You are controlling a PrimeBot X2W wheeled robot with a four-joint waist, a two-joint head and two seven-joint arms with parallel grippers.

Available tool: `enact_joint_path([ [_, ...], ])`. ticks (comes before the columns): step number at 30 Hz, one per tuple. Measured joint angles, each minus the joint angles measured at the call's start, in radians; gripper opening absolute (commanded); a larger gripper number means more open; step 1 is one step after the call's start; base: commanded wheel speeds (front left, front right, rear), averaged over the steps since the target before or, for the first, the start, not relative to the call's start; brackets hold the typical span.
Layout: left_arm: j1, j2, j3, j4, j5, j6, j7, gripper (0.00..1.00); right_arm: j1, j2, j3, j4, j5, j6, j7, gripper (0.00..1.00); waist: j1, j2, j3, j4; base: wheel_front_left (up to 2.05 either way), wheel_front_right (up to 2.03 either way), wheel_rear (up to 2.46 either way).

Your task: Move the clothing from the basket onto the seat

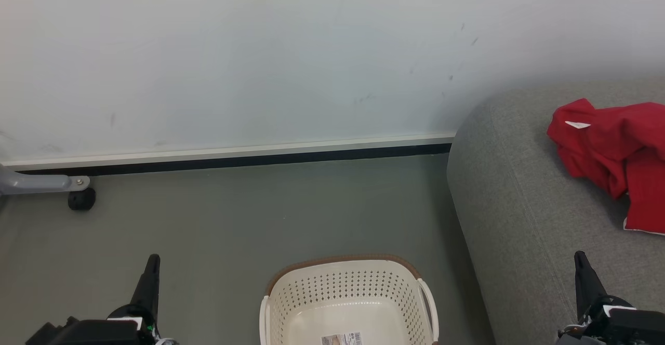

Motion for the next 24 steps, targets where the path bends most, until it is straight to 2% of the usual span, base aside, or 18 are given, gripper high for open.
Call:
enact_joint_path([
  [24,0.000,0.000,0.000,0.000,0.000,0.000,0.000,0.00,0.000,0.000,0.000,0.000,0.000,0.000,0.000,0.00,0.0000,0.0000,0.000,0.000,0.00,0.00,0.00],
])
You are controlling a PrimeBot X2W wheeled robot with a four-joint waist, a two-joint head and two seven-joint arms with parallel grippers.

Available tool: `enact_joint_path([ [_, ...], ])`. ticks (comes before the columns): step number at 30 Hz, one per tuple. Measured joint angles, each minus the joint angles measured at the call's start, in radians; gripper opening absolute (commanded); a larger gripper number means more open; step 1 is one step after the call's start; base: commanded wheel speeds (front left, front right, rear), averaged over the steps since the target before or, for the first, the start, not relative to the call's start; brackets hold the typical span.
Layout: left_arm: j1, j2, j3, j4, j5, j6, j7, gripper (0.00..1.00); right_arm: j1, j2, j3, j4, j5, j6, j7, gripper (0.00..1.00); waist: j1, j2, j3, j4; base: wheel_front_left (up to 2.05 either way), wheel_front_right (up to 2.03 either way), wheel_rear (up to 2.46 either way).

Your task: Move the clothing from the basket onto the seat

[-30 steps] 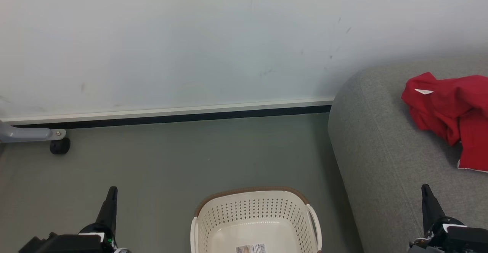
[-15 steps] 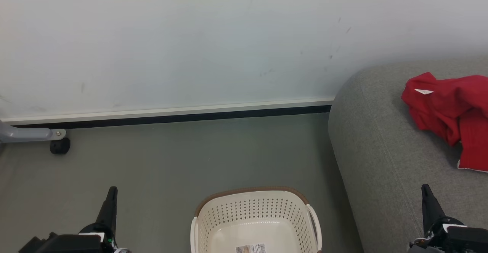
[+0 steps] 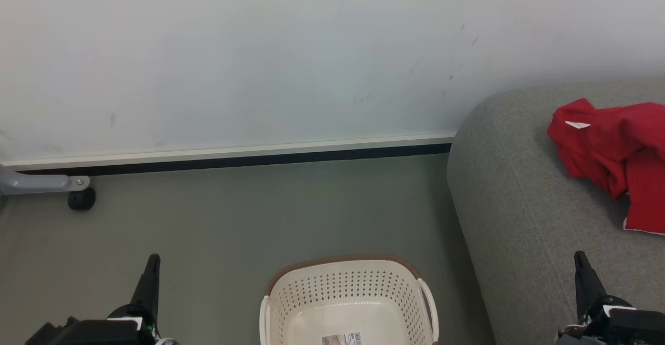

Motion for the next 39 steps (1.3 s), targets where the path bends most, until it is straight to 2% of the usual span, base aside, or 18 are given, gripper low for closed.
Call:
enact_joint_path([
  [39,0.000,0.000,0.000,0.000,0.000,0.000,0.000,0.00,0.000,0.000,0.000,-0.001,0.000,0.000,0.000,0.00,0.0000,0.0000,0.000,0.000,0.00,0.00,0.00],
])
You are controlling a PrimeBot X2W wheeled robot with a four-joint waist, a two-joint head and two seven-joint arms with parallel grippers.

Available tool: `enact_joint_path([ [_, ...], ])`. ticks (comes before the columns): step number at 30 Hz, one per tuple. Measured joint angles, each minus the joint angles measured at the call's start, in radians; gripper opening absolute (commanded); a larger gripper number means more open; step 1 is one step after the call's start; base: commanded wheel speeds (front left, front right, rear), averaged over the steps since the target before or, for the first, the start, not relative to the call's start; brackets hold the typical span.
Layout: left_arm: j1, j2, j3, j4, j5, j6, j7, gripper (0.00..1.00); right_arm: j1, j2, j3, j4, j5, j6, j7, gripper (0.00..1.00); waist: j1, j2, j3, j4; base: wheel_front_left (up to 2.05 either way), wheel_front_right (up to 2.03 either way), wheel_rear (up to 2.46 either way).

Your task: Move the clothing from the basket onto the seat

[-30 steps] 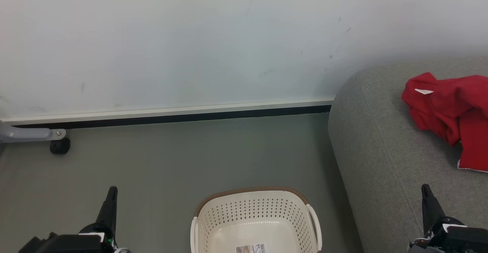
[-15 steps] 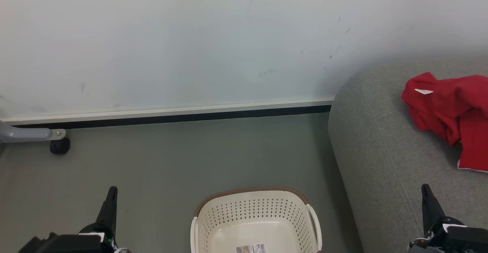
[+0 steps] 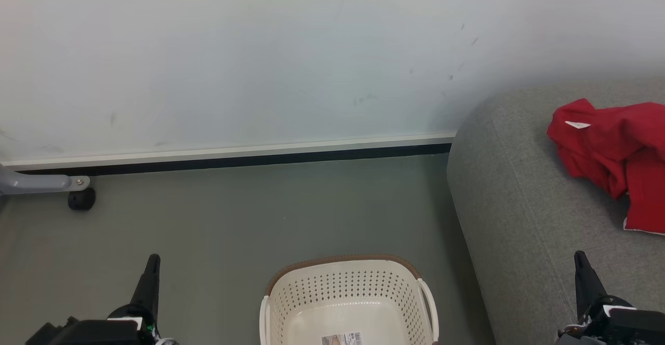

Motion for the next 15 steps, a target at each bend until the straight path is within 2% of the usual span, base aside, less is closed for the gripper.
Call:
enact_joint_path([
  [15,0.000,0.000,0.000,0.000,0.000,0.000,0.000,0.00,0.000,0.000,0.000,0.000,0.000,0.000,0.000,0.00,0.0000,0.0000,0.000,0.000,0.00,0.00,0.00],
])
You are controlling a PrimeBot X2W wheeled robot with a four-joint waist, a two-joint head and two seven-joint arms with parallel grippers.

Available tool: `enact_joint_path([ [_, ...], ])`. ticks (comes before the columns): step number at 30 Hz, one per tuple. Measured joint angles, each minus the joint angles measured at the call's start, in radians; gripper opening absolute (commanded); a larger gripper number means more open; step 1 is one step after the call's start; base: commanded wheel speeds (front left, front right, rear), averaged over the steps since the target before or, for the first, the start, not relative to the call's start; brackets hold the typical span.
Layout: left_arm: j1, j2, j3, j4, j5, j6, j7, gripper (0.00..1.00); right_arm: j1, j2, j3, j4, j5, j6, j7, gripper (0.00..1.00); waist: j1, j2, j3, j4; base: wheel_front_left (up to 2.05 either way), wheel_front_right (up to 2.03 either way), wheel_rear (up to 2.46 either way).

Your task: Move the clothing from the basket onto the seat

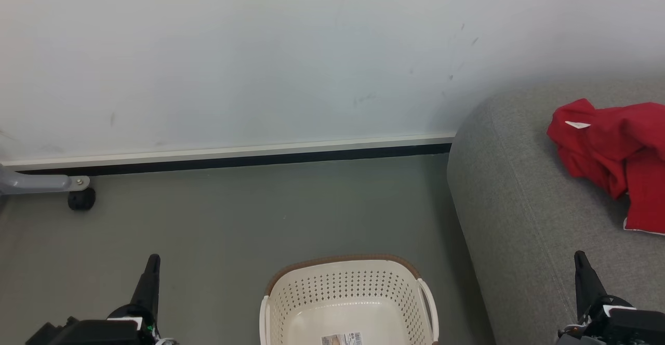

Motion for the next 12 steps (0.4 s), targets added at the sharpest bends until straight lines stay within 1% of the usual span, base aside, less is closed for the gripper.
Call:
enact_joint_path([
  [12,0.000,0.000,0.000,0.000,0.000,0.000,0.000,0.00,0.000,0.000,0.000,0.000,0.000,0.000,0.000,0.00,0.0000,0.0000,0.000,0.000,0.00,0.00,0.00],
])
